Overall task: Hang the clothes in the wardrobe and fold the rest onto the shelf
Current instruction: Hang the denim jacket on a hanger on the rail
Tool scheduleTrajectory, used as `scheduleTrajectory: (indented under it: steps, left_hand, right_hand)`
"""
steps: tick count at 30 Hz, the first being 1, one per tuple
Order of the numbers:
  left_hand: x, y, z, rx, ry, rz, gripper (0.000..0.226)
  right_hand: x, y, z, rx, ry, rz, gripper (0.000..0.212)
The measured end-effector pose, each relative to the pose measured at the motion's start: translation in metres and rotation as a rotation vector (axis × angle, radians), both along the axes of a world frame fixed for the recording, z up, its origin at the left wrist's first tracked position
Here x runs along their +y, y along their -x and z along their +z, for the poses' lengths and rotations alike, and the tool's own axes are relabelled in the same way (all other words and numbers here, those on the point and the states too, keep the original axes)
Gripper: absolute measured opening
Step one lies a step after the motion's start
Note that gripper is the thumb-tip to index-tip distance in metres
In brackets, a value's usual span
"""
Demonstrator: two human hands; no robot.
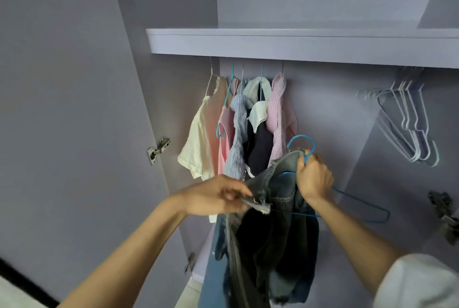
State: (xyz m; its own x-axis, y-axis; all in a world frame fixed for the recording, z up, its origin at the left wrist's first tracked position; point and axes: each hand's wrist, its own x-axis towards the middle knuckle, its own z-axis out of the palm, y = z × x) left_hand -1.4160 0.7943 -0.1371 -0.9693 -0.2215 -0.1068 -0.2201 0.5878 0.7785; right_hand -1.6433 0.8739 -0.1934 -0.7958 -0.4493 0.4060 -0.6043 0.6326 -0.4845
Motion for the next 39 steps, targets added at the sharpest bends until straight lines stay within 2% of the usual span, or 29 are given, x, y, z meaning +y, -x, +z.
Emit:
scheduleTrajectory:
  steps: [1,2,3,7,8,10,12,15,20,22,24,26,27,31,35,39]
  left_hand:
    - [0.002,0.002,-0.002,-0.136,0.087,-0.086,0.01]
    - [0.002,0.006,-0.008,-0.239,0.165,-0.11,0.011]
    - [0.002,0.011,-0.013,-0.265,0.224,-0.062,0.019]
    - [-0.011,0.03,-0.023,0.0,0.497,0.37,0.044]
    - [-0.012,0.034,-0.025,0.013,0.532,0.387,0.049]
    - [-0.012,0.042,-0.03,0.053,0.563,0.37,0.04]
    - [-0.012,0.044,-0.032,0.141,0.625,0.379,0.027]
    - [-0.018,0.036,-0.027,0.201,0.708,0.377,0.029]
    - [-0.035,0.016,-0.014,0.233,0.767,0.398,0.03]
    - [-0.037,0.009,-0.01,0.207,0.819,0.372,0.031]
    - [-0.038,0.004,-0.005,0.192,0.84,0.372,0.03]
    - [-0.04,-0.004,0.0,0.18,0.856,0.4,0.028]
    - [-0.041,-0.008,0.002,0.175,0.856,0.409,0.027]
    - [-0.039,-0.023,0.007,0.159,0.839,0.38,0.024]
    - [-0.036,-0.035,0.012,0.117,0.868,0.367,0.026]
    - [-0.034,-0.046,0.018,0.145,0.864,0.354,0.029]
  right_hand:
    - [-0.001,-0.002,0.002,-0.017,0.043,0.04,0.029]
    - [-0.001,-0.005,0.005,-0.024,0.073,0.105,0.026]
    - [-0.001,-0.009,0.008,-0.025,0.091,0.179,0.025]
    - [-0.004,-0.022,0.024,-0.079,0.135,0.41,0.018]
    - [-0.005,-0.025,0.029,-0.105,0.143,0.446,0.02]
    - [-0.009,-0.028,0.038,-0.183,0.16,0.515,0.019]
    - [-0.009,-0.027,0.048,-0.375,0.185,0.633,0.015]
    - [-0.002,-0.017,0.063,-0.672,0.103,0.821,0.004]
    - [0.007,0.005,0.066,-0.98,-0.066,1.003,0.037]
    - [0.002,0.006,0.066,-0.887,-0.216,1.036,0.038]
    - [-0.005,0.0,0.069,-0.612,-0.405,1.011,0.032]
    - [-0.012,-0.005,0.07,-0.432,-0.452,1.009,0.03]
    - [-0.014,-0.007,0.069,-0.439,-0.422,1.028,0.03]
    - [-0.011,-0.011,0.067,-0.736,-0.274,1.147,0.017]
    - [-0.017,-0.015,0.067,-0.739,-0.351,1.21,0.02]
    - [-0.02,-0.016,0.07,-1.006,-0.377,1.29,0.025]
